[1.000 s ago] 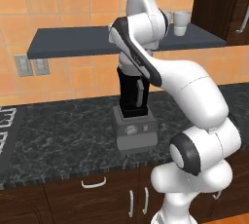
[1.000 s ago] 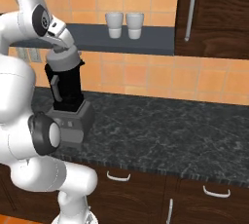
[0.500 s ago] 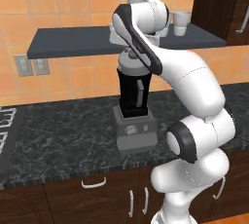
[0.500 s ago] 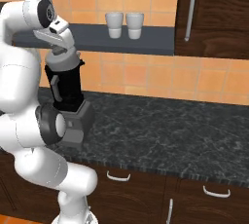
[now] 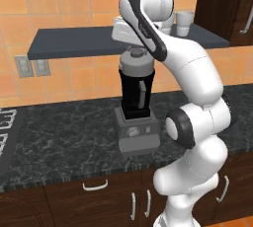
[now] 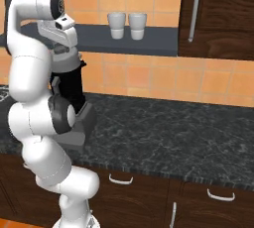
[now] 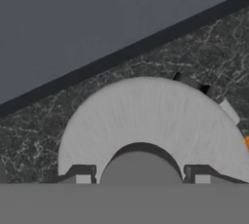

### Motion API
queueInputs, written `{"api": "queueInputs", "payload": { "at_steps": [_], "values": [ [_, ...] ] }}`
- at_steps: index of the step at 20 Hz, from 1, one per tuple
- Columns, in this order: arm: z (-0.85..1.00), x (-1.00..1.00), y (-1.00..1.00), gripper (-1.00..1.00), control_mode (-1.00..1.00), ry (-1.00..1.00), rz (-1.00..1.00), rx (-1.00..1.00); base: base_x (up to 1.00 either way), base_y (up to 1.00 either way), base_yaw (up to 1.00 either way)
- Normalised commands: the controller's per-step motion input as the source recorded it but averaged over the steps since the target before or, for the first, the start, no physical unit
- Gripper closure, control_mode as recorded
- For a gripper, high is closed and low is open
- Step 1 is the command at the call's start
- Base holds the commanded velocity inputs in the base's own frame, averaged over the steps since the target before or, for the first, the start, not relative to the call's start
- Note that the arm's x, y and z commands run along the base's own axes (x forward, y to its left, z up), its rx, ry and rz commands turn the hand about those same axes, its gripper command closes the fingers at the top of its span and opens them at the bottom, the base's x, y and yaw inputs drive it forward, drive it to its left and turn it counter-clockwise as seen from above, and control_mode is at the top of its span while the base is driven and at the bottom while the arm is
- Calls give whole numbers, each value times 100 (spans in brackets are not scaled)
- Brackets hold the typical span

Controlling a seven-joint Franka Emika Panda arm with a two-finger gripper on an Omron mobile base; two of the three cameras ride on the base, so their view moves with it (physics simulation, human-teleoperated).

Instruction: Close the lid blender by securely placing the lid on top.

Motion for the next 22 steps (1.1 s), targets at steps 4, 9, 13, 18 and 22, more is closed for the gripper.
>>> {"api": "queueInputs", "payload": {
  "at_steps": [4, 9, 13, 18, 22],
  "values": [
    [-19, -1, -2, 100, -100, 9, 0, 8, 0, 0, 0],
    [-26, 0, -3, 100, -100, 22, 0, 7, 0, 0, 0],
    [11, 15, -5, 100, -100, 28, -2, 10, 0, 0, 0],
    [14, 8, -3, 100, -100, 13, 0, 5, 0, 0, 0],
    [36, 17, -3, 100, -100, 23, 0, 8, 0, 0, 0]
  ]
}}
